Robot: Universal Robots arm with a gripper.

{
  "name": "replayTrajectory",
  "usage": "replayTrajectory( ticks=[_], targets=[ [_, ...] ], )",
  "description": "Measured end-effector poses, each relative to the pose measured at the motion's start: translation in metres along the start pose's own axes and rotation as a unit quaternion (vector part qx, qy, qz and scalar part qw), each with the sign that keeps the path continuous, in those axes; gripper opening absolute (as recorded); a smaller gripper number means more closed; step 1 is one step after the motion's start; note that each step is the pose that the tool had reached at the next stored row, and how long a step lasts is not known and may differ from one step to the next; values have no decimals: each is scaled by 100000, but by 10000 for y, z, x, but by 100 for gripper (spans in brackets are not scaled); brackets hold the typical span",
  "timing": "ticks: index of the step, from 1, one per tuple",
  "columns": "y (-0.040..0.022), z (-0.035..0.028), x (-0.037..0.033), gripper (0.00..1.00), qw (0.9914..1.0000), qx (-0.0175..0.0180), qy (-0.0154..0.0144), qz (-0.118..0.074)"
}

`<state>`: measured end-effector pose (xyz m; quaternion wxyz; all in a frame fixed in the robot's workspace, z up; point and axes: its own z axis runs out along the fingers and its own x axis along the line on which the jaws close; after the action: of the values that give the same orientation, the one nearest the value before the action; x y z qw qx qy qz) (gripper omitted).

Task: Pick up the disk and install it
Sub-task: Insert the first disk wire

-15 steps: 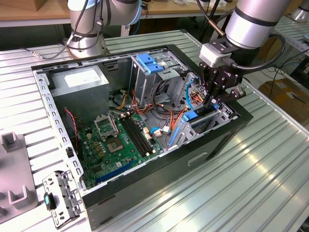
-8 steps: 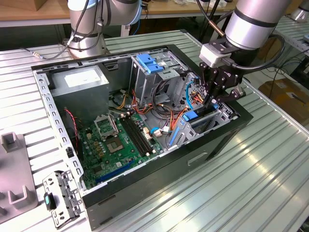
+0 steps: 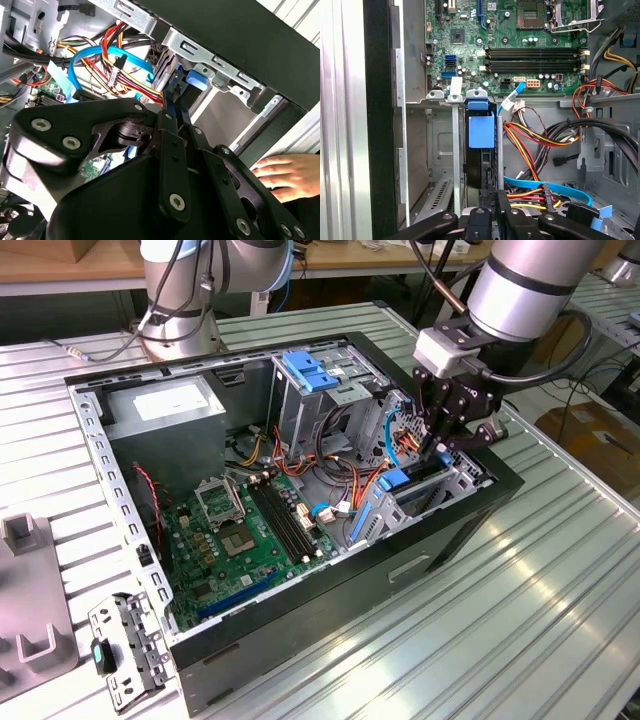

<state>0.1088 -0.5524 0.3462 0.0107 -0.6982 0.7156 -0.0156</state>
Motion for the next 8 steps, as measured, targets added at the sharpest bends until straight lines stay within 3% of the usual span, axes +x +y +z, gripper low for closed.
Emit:
replayTrajectory(
  ticks=[2,8],
  targets=[
    [0,0,-1,17,100000,-6,-211,9],
    [0,0,0,17,100000,-6,-222,-89]
  ],
)
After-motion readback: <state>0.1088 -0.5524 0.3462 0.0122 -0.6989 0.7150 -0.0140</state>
